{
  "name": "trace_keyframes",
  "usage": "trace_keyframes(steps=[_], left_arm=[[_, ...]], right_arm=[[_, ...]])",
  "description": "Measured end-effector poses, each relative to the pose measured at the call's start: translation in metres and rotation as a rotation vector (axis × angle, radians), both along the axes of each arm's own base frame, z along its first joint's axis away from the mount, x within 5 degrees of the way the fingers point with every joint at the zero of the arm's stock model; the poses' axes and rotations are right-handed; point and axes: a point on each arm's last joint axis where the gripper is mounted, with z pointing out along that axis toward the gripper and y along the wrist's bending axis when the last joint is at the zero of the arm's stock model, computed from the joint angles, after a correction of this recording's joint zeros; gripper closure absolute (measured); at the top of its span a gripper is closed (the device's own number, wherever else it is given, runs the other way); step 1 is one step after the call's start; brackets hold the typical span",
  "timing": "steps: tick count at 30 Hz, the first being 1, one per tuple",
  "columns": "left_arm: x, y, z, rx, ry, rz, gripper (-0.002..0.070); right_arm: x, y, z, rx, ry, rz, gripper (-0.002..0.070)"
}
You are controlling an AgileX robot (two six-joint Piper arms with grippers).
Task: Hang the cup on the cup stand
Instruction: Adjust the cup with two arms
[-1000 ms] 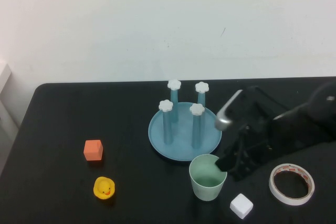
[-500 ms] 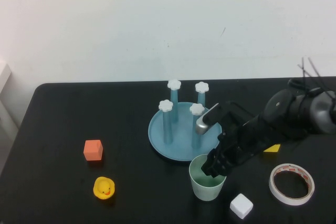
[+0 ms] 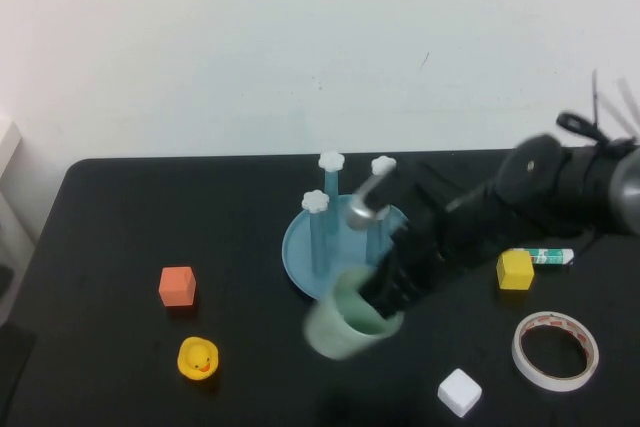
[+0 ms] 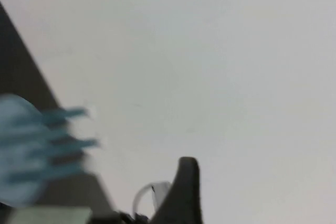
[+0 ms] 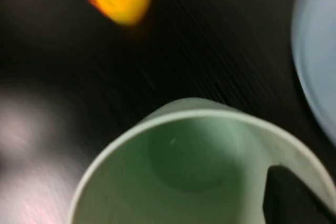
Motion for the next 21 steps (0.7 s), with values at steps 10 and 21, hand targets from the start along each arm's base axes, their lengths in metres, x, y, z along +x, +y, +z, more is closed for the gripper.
trace_keyframes(steps=[10,21], left_arm=[[-0.001,-0.004,0.004,-0.262,0.049,-0.054,-0.0015],[-0.003,-0.007,0.005,-0.361,0.088,-0.104,-0.0017]], right_arm=[[-0.065,0.067,0.141,0.465,-0.359,0.076,0.0655],[-0.107,0.103,0.161,0.633,-0.337,0.219,0.0656]])
